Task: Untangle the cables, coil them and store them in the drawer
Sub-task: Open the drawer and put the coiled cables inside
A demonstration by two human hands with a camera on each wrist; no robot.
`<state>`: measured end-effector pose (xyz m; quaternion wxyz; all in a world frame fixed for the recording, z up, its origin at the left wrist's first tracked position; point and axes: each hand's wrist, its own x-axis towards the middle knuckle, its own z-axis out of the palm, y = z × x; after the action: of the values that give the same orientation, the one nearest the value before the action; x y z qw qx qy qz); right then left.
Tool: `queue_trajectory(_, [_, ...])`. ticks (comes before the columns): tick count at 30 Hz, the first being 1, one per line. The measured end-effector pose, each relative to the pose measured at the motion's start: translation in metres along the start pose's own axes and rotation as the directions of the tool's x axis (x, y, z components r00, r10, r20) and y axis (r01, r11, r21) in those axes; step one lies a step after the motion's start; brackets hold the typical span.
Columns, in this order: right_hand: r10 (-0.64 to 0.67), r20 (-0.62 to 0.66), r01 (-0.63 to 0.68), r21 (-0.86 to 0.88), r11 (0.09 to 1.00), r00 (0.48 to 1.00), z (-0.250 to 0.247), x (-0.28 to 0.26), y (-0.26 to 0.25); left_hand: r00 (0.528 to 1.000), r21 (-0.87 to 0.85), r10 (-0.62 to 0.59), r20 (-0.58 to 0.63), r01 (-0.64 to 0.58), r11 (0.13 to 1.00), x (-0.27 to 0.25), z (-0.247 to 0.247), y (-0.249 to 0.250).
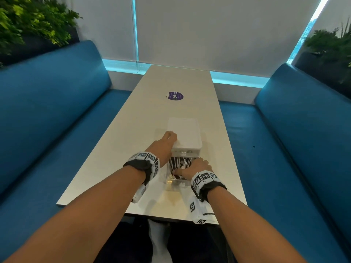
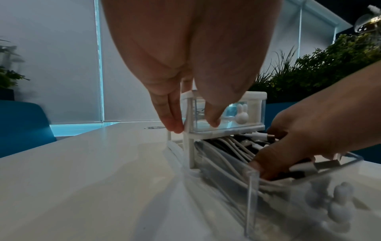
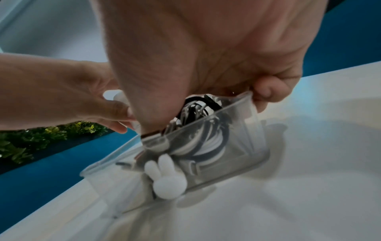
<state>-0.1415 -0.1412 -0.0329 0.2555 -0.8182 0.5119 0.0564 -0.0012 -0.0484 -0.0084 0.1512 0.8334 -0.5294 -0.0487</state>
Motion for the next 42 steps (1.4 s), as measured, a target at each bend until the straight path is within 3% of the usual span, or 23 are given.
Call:
queue_trajectory(10, [-0.173,0.251,0.136,0.158,0.978,0.952,-0.027,0.005,0.017,1.000,-0.038,0.002,0.002,-0.002,0.999,-0.001,0.000,-0.001])
queue_trajectory(16, [-0.062,0.105,0.038,0.215,0.976,0.992,-0.015,0.009,0.017,1.000,-0.040,0.008,0.009,-0.007,0.999,-0.003,-0.002,-0.002])
queue_trajectory(19, [-0.085,-0.059,0.095,0.194,0.976,0.995,-0.014,0.005,0.017,1.000,-0.038,0.014,0.005,-0.014,0.999,-0.003,-0.003,-0.002])
queue_trajectory(21, [-0.110,-0.104,0.125,0.146,0.981,0.988,-0.009,0.007,0.014,1.000,-0.037,0.004,0.004,-0.004,0.999,-0.003,-0.003,-0.001])
queue_trajectory(27, [-0.059,0.076,0.049,0.121,0.991,0.995,-0.019,0.005,0.006,1.000,-0.037,-0.011,0.000,0.011,0.999,-0.001,0.001,-0.003])
queue_trajectory(34, [-0.006,-0.027,0.008,0.081,0.997,1.000,-0.001,0.008,0.001,1.000,-0.043,0.009,-0.003,-0.009,0.999,-0.002,0.001,-0.004])
queue_trajectory(42, [0.012,-0.005,-0.011,0.173,0.985,1.000,-0.001,0.014,-0.001,1.000,-0.037,-0.005,0.020,0.006,0.999,-0.002,-0.003,-0.002])
